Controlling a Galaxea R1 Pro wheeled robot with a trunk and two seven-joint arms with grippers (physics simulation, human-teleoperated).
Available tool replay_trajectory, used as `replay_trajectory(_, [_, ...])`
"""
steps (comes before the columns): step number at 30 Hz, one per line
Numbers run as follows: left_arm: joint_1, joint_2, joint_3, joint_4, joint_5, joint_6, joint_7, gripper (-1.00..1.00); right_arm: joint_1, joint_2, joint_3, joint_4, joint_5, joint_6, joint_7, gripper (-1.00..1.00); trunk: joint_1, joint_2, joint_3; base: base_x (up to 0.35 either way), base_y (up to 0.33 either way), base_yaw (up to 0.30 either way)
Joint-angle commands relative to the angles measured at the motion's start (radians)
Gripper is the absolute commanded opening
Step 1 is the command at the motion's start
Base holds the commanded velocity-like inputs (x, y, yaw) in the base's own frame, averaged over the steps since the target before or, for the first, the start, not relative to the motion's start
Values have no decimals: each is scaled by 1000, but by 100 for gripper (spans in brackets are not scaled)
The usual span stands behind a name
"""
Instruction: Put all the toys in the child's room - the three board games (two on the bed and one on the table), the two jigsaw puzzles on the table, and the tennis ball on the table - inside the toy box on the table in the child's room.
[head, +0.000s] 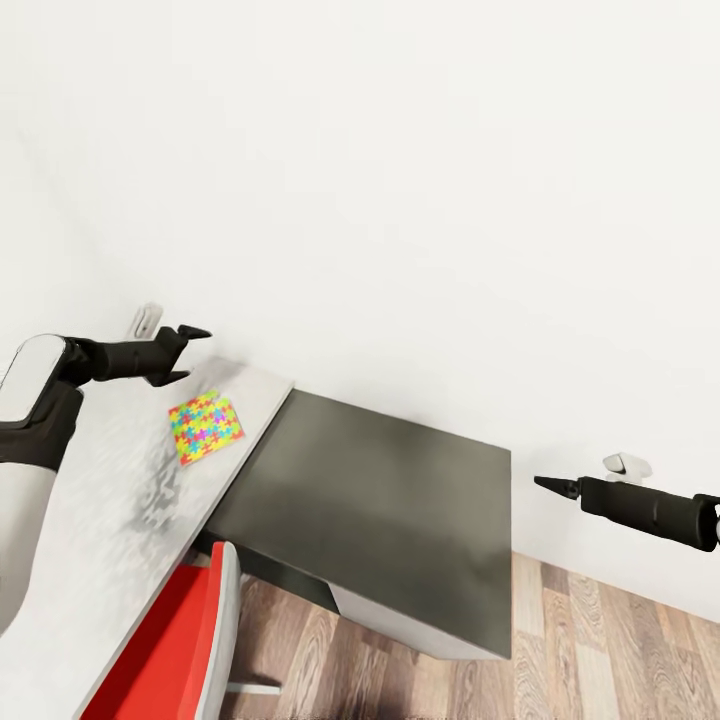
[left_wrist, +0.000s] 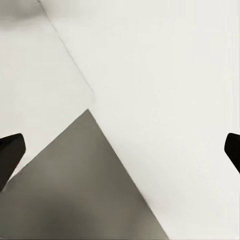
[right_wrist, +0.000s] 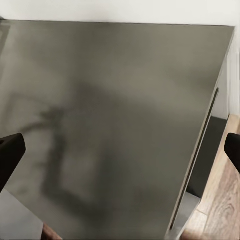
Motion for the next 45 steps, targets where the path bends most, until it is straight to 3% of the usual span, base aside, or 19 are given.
replay_trajectory(1, [-10,1,-2,31,-13,-2,5,100,-1,0,-1,0,9,5,10,100,0,-2,-3,0,0,0])
replay_trajectory(2, [-10,1,-2,31,-13,-2,5,100,-1,0,-1,0,9,5,10,100,0,-2,-5,0,0,0])
replay_trajectory(4, [-25,0,-3,94,-57,-2,-6,100,-1,-1,-1,0,9,5,11,100,0,-2,-8,0,0,0])
replay_trajectory(5, [-38,0,-3,156,-97,-3,-23,100,-1,-2,-2,0,9,6,15,100,0,-2,-10,0,0,0])
replay_trajectory(7, [-43,0,-3,186,-116,-3,-33,100,-1,-2,-2,0,9,6,18,100,0,-2,-13,0,0,0])
replay_trajectory(10, [-53,0,-3,258,-176,-6,-68,100,-2,-4,-4,0,9,6,35,100,0,-2,-18,0,0,0])
replay_trajectory(11, [-53,0,-3,258,-176,-6,-68,100,-2,-4,-4,0,9,6,35,100,0,-2,-19,0,0,0])
replay_trajectory(14, [-57,0,-4,299,-249,-13,-97,100,-2,-7,-5,0,9,6,54,100,0,-2,-24,0,0,0])
replay_trajectory(15, [-57,0,-4,299,-249,-13,-97,100,-2,-7,-5,0,9,6,54,100,0,-2,-26,0,0,0])
replay_trajectory(17, [-58,0,-2,314,-307,-21,-110,100,-2,-8,-6,0,9,7,64,100,0,-2,-29,0,0,0])
replay_trajectory(18, [-58,0,-2,314,-307,-21,-110,100,-2,-8,-6,0,9,7,64,100,0,-2,-31,0,0,0])
replay_trajectory(21, [-59,2,3,327,-382,-44,-127,100,-1,-9,-7,0,9,7,73,100,0,-2,-36,0,0,0])
replay_trajectory(22, [-59,2,3,327,-382,-44,-127,100,-1,-9,-7,0,9,7,73,100,0,-2,-37,0,0,0])
replay_trajectory(25, [-59,5,5,335,-430,-64,-163,100,-2,-10,-7,0,9,8,78,100,0,-2,-42,0,0,0])
replay_trajectory(33, [-61,11,5,341,-471,-82,-238,100,-2,-10,-7,0,9,8,81,100,0,-2,-55,0,0,0])
replay_trajectory(45, [-80,18,3,341,-483,-87,-266,100,-1,-10,-7,0,9,8,83,100,0,-2,-75,0,0,0])
